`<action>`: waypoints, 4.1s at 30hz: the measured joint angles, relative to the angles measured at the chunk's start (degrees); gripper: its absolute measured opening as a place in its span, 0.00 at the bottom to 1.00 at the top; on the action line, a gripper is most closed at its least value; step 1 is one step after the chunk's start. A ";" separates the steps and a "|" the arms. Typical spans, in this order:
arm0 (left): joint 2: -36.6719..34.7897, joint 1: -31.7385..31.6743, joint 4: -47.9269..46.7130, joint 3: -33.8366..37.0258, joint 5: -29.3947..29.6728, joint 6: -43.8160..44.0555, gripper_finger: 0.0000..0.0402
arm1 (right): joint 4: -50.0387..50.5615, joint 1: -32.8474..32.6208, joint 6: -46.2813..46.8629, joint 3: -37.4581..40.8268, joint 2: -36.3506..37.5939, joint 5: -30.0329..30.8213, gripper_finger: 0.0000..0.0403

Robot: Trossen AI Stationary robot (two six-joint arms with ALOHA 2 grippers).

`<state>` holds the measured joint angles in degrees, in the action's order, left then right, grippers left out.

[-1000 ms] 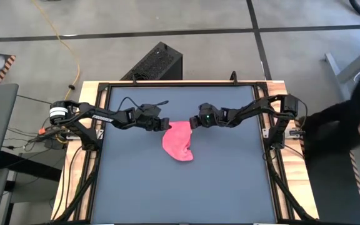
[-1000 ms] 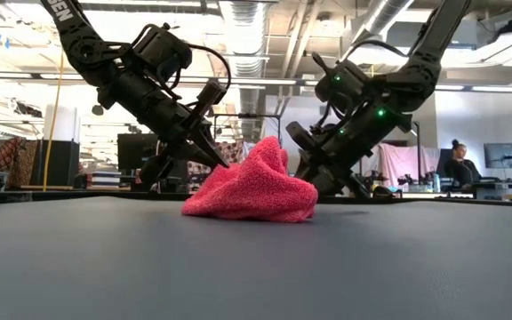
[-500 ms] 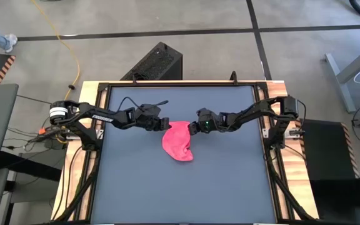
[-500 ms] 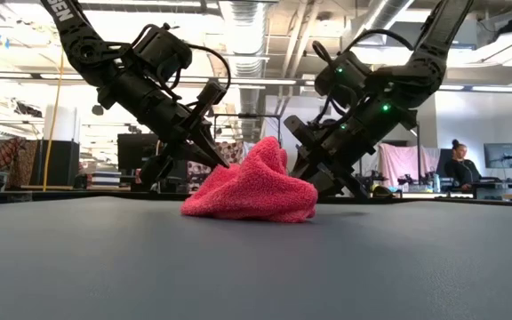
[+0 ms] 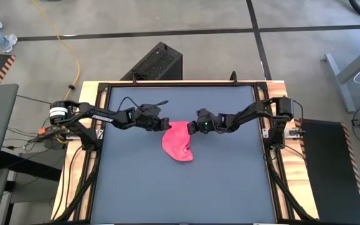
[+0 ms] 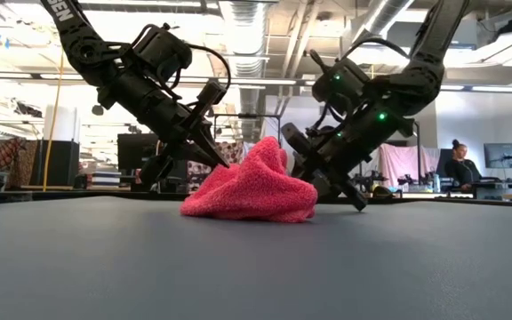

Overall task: Roll towel
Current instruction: Roll the pink towel

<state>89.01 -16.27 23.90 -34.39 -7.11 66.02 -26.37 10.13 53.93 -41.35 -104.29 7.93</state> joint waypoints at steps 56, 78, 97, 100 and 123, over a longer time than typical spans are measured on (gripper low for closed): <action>-34.48 -11.31 -7.16 -3.10 4.56 -22.90 0.00 | 2.81 9.90 -20.53 -0.80 31.88 1.17 0.02; -30.82 -11.32 -11.36 -3.08 5.64 -25.07 0.00 | -1.94 10.98 -19.35 -6.32 31.15 -2.17 0.02; -30.80 -11.32 -17.08 -3.08 9.48 -25.97 0.00 | 22.15 3.14 -25.25 -16.16 30.77 -10.44 0.03; -30.80 -11.32 -17.25 -3.08 9.48 -26.33 0.00 | 22.92 1.30 -24.95 -14.13 29.95 -9.86 0.03; -30.75 -11.03 -25.93 -3.04 6.25 -25.02 0.00 | 11.11 -13.42 -8.69 -12.75 16.14 -6.33 0.04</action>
<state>58.26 -27.31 -2.03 -37.43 -0.87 41.00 -15.27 -3.29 45.24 -54.10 -88.15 1.60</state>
